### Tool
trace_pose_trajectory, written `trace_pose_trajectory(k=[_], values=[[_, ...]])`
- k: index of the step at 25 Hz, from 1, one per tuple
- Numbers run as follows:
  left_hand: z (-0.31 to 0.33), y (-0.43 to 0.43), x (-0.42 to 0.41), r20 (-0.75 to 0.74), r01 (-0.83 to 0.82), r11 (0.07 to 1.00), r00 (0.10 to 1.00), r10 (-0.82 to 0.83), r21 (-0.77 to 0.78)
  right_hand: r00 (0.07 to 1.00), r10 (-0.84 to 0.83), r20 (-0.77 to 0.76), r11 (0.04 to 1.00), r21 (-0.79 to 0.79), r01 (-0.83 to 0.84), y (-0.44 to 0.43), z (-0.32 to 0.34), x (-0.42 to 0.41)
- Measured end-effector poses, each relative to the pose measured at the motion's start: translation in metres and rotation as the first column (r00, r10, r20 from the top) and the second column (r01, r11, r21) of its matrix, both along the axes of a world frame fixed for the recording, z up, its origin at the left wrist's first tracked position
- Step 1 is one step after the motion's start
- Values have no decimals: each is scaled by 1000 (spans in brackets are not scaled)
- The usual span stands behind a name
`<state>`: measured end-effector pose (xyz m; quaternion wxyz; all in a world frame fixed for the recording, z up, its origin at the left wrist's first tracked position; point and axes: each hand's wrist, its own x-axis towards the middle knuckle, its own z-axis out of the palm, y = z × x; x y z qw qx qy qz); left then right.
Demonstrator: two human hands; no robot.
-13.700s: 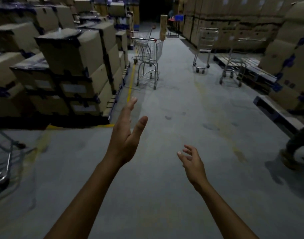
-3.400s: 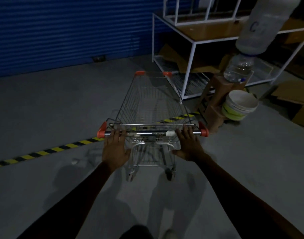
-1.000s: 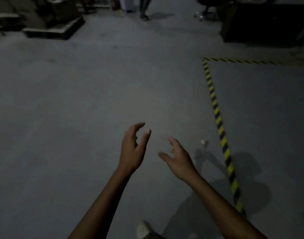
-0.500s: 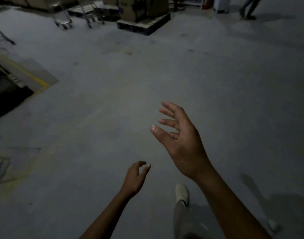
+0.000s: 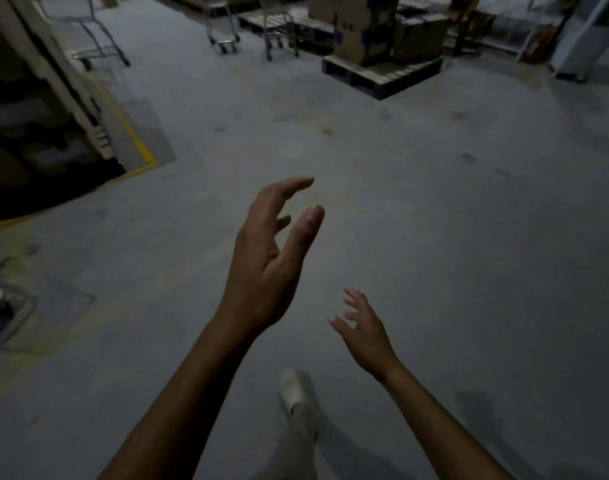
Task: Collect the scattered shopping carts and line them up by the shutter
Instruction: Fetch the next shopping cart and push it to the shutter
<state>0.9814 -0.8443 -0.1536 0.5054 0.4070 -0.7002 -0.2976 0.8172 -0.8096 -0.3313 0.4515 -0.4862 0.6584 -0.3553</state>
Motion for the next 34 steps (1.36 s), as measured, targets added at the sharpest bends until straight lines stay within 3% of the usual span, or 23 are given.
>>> trace_pose_trajectory(k=[3,8,15,21,25,30,34], values=[[-25,-109,6,-1,-78,997,997,78,-19,999,47,-23,999,-15,-47,-116,-17,2],[-104,-316,30,71,-243,938,970,233,245,995,94,-43,986,-132,-99,-324,32,25],[-199,-545,42,296,-263,826,947,123,498,979,200,51,876,-457,-155,-556,148,39],[-258,-771,32,393,-344,773,910,134,533,965,235,119,835,-533,-138,-800,129,16],[-191,-942,17,304,-371,821,918,254,434,970,214,115,898,-414,-149,-979,92,1],[-55,-1088,23,143,-323,940,941,306,110,956,292,-34,940,-175,-294,-1165,34,7],[-20,-1196,57,20,-345,938,938,345,-19,940,338,-39,941,8,-338,-1288,-21,32]])
